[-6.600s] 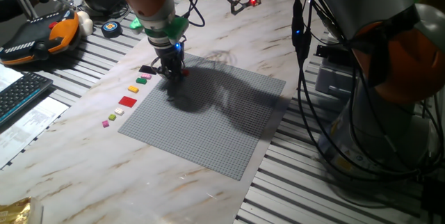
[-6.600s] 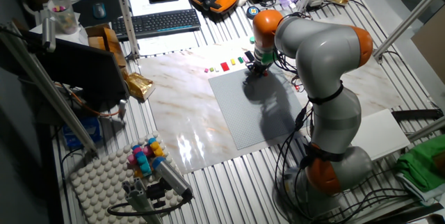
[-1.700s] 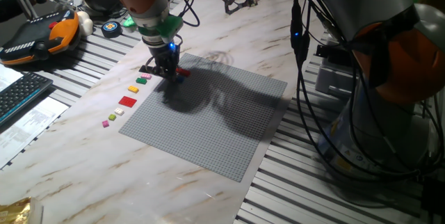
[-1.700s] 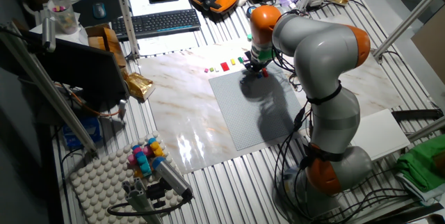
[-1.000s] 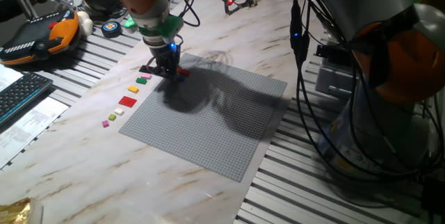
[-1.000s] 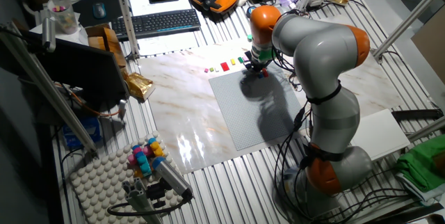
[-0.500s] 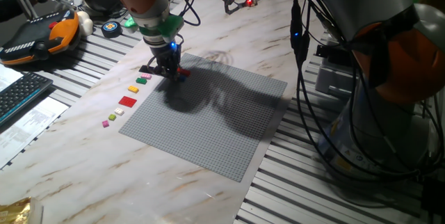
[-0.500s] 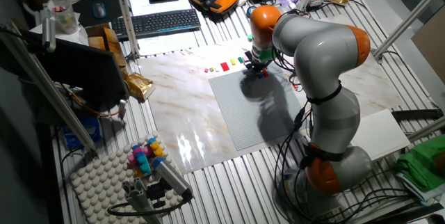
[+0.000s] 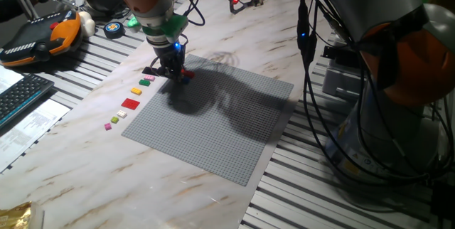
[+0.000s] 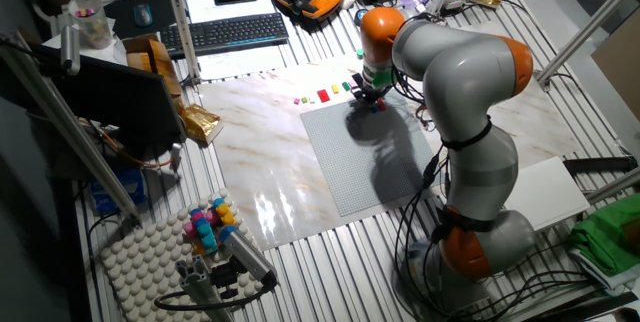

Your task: Stack small Lego blocks one on top of the other

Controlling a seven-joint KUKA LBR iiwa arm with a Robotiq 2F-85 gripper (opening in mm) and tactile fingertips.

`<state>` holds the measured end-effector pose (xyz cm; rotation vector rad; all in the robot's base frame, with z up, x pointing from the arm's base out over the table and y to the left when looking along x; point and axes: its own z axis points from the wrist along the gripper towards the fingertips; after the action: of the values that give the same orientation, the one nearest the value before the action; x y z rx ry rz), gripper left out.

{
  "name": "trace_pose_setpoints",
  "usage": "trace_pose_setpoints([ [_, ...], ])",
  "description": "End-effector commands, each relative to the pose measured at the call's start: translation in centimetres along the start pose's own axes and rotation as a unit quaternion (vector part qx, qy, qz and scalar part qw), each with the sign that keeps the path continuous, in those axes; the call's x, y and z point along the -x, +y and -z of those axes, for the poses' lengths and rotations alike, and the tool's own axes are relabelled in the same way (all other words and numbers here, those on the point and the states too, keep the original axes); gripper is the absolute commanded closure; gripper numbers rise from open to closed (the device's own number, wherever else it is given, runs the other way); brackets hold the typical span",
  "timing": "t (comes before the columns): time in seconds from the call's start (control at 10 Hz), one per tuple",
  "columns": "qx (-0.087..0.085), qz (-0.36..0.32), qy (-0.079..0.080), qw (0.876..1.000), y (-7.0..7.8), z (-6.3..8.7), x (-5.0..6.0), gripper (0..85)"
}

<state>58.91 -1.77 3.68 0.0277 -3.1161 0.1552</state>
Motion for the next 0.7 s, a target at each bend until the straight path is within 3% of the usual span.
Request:
trace_pose_setpoints([
  [0.0,0.000,0.000,0.000,1.000,-0.01,-0.01,0.00,80.3],
  [0.6,0.000,-0.008,-0.004,1.000,0.02,-0.36,0.14,80.3],
])
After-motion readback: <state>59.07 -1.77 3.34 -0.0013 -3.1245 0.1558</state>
